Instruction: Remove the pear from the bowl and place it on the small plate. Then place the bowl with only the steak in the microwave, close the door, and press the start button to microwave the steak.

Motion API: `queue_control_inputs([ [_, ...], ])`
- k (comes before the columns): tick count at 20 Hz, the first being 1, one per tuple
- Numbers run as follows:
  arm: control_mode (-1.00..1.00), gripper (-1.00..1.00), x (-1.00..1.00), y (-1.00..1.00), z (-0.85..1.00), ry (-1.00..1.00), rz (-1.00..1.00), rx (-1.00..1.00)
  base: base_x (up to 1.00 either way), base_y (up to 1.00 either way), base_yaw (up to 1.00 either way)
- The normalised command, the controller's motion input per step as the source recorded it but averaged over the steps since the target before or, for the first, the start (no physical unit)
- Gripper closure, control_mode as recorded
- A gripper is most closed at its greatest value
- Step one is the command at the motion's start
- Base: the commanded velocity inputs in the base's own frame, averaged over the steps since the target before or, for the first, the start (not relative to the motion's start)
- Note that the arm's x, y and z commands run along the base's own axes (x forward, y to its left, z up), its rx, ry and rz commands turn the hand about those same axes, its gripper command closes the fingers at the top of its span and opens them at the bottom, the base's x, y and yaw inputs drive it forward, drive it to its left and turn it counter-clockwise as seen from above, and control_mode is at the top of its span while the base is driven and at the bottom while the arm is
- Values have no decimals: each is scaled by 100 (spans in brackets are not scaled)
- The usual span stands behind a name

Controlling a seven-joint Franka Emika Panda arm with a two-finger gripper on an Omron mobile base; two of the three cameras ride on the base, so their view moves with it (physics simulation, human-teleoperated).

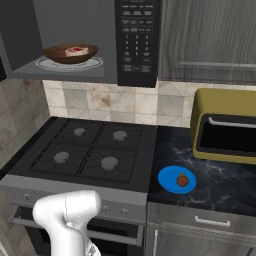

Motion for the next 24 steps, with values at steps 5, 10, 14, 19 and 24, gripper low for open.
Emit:
queue_control_inputs([
  [5,-100,-100,-97,0,-61,-14,-11,-9,0,0,0],
  [10,-100,-100,-65,61,-12,-19,-5,-9,0,0,0],
  [14,-100,-100,3,90,-7,-2,0,-5,0,0,0],
  [19,-100,-100,25,95,-23,0,-1,-2,0,0,0],
  [24,-100,-100,24,95,14,0,-17,0,0,0,0],
])
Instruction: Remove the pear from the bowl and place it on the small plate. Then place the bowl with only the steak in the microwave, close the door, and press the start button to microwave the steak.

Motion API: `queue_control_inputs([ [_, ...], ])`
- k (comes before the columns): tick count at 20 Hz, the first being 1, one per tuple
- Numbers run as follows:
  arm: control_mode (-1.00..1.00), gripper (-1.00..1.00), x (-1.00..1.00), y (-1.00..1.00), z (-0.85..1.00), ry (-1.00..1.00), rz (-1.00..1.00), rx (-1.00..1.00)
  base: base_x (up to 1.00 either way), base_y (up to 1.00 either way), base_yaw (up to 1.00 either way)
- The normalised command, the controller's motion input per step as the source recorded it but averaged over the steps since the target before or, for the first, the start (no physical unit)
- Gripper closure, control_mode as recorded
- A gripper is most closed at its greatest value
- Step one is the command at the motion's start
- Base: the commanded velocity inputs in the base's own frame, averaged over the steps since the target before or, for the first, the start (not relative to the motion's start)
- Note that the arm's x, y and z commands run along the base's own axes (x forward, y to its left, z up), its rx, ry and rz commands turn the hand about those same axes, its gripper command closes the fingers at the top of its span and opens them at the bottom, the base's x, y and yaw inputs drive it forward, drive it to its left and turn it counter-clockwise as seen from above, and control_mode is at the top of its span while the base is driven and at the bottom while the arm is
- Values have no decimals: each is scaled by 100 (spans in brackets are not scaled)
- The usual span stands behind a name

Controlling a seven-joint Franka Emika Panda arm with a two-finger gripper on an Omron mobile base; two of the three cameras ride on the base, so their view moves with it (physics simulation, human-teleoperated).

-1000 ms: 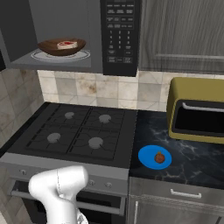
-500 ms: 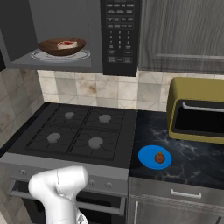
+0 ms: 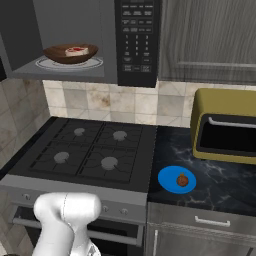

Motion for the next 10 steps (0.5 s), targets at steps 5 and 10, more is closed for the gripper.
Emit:
queue_control_inputs([
  [5,-100,-100,20,57,44,2,-19,0,0,0,0],
  [10,-100,-100,1,-21,30,2,-13,5,0,0,0],
])
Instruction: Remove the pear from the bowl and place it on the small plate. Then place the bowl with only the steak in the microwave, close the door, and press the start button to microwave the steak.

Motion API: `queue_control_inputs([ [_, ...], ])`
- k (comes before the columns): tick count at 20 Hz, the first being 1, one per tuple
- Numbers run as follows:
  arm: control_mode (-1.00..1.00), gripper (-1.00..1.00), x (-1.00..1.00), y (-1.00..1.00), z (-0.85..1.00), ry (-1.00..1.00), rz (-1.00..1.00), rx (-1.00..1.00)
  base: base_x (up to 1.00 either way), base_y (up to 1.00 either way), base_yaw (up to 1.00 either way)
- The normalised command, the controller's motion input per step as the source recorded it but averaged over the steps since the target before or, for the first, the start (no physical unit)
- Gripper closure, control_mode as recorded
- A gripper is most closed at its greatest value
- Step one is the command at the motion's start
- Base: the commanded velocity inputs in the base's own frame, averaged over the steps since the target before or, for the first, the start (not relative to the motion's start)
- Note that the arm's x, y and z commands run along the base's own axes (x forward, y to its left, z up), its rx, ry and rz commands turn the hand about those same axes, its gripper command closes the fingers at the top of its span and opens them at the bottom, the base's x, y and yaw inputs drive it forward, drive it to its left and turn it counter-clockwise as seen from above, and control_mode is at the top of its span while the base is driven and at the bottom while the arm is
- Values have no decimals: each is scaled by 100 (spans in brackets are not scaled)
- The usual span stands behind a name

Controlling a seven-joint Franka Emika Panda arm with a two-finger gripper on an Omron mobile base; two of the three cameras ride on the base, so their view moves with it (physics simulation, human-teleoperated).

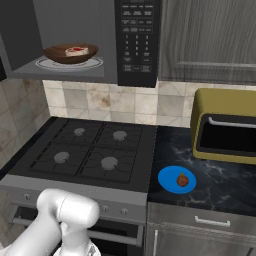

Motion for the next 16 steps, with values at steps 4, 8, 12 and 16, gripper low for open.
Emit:
queue_control_inputs([
  [4,-100,-100,-1,-81,10,1,-8,15,0,0,0],
  [8,-100,-100,0,-100,4,0,0,15,0,0,0],
  [12,-100,-100,12,-100,11,0,0,15,0,0,0],
  [16,-100,-100,26,-100,22,0,0,16,0,0,0],
])
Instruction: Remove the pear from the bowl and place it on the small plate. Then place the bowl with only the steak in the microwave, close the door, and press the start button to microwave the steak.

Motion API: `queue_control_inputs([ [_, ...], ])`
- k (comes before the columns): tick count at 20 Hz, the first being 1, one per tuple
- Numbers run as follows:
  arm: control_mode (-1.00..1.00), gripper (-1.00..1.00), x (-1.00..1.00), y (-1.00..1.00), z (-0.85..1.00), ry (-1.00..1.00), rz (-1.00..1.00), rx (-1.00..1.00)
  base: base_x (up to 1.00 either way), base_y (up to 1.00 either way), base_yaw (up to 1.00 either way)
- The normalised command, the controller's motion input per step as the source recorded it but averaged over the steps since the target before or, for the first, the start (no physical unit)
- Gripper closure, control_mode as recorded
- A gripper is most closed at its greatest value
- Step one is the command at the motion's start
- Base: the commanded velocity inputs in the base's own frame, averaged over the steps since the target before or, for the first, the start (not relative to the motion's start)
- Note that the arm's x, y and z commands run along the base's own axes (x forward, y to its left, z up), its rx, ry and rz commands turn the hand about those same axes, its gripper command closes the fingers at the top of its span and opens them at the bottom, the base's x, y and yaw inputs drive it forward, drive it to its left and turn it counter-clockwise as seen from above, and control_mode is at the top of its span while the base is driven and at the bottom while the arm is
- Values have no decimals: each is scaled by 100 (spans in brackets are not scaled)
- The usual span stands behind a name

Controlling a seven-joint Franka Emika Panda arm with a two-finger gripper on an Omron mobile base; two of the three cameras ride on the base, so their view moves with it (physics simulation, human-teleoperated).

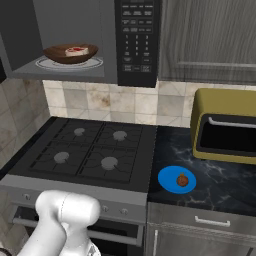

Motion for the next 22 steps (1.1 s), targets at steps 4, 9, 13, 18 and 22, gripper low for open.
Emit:
queue_control_inputs([
  [4,-100,-100,47,-100,12,0,4,19,0,0,0],
  [9,-100,-100,73,-100,8,0,19,23,0,0,0],
  [13,-100,-100,96,-98,22,0,25,25,0,0,0],
  [18,-100,-100,100,-83,36,0,29,27,0,0,0],
  [22,-100,-100,96,-62,46,7,29,28,0,0,0],
])
